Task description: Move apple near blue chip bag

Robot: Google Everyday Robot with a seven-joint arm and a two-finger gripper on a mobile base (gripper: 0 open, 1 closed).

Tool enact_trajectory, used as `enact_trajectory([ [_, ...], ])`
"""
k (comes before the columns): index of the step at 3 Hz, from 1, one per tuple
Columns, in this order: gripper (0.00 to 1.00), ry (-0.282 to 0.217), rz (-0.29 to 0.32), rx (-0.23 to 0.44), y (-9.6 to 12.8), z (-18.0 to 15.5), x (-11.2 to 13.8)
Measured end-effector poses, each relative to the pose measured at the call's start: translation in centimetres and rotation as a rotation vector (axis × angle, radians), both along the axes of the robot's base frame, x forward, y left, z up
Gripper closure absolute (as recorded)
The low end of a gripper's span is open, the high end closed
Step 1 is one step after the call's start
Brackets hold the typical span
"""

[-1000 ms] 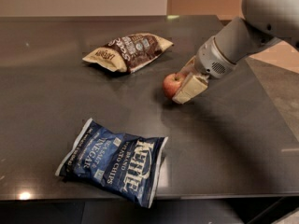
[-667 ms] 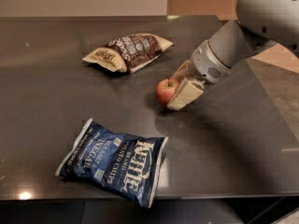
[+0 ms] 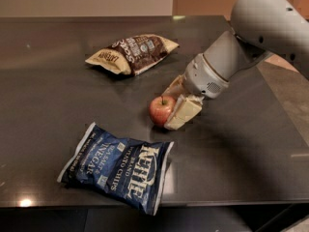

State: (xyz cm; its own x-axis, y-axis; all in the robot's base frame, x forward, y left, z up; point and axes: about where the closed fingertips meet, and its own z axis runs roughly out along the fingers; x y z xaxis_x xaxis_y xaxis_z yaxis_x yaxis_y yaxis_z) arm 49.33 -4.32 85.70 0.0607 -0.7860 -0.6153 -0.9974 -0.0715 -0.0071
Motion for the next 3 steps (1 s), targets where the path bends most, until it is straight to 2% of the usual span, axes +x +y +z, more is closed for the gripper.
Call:
enact_trajectory([
  [3,0.12,-0.007,0.062,0.046,1.04,-0.47,-0.24],
])
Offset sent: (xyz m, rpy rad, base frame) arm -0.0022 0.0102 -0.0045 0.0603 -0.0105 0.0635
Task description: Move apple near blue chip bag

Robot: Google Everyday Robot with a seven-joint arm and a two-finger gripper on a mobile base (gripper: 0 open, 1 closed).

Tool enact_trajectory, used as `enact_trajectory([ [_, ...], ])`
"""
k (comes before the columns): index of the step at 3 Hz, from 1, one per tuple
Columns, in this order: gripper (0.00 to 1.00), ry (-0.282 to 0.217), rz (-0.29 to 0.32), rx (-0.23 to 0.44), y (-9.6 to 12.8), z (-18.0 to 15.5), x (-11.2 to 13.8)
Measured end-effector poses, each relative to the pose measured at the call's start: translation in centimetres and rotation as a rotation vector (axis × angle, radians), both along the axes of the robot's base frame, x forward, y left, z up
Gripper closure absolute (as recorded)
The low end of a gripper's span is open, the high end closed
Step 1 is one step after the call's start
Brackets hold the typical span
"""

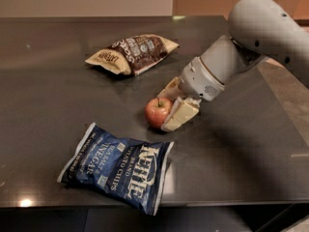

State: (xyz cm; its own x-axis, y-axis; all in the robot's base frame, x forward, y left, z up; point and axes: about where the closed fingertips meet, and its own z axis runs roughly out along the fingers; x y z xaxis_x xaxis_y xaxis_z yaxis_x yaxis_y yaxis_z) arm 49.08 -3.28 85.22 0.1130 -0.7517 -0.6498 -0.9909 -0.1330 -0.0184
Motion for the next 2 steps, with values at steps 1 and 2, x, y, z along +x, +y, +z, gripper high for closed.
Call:
enact_trajectory([
  [1,0.0,0.0,0.002,-0.001,0.13,-0.03,-0.04],
  [2,0.0,0.0,0.002,-0.001,0.14,-0.03,-0.04],
])
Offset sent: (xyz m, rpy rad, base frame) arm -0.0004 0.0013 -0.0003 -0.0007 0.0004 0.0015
